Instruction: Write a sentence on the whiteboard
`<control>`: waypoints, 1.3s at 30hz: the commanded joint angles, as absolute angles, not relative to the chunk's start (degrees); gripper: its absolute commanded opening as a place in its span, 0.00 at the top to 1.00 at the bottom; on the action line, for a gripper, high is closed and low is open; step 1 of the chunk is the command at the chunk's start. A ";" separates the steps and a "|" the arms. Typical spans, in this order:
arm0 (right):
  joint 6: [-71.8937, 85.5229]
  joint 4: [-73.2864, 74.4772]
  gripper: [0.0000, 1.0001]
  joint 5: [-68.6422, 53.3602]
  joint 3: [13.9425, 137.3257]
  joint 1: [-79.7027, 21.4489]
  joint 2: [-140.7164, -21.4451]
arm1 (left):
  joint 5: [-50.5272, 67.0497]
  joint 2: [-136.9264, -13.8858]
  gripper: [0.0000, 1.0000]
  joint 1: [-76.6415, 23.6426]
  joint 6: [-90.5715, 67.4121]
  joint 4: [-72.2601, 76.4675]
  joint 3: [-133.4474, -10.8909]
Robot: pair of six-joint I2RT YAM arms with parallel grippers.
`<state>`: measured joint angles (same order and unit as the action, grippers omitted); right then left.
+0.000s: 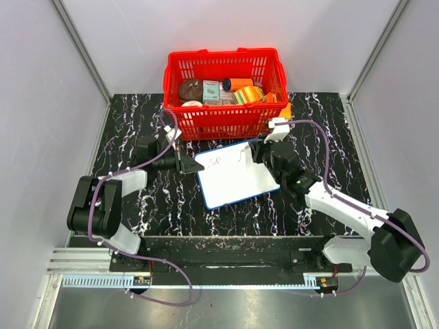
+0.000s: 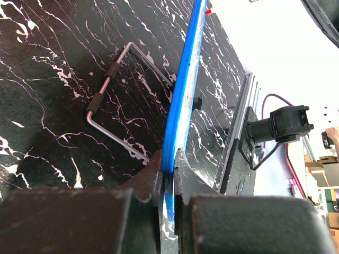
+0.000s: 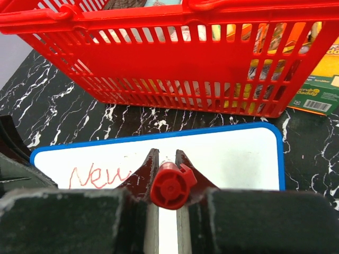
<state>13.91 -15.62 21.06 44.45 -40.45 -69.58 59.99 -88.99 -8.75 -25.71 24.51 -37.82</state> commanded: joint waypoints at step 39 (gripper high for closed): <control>15.12 -15.82 1.00 23.20 44.83 -39.64 -66.62 | 53.70 -88.95 1.00 -9.14 -19.69 25.14 -36.91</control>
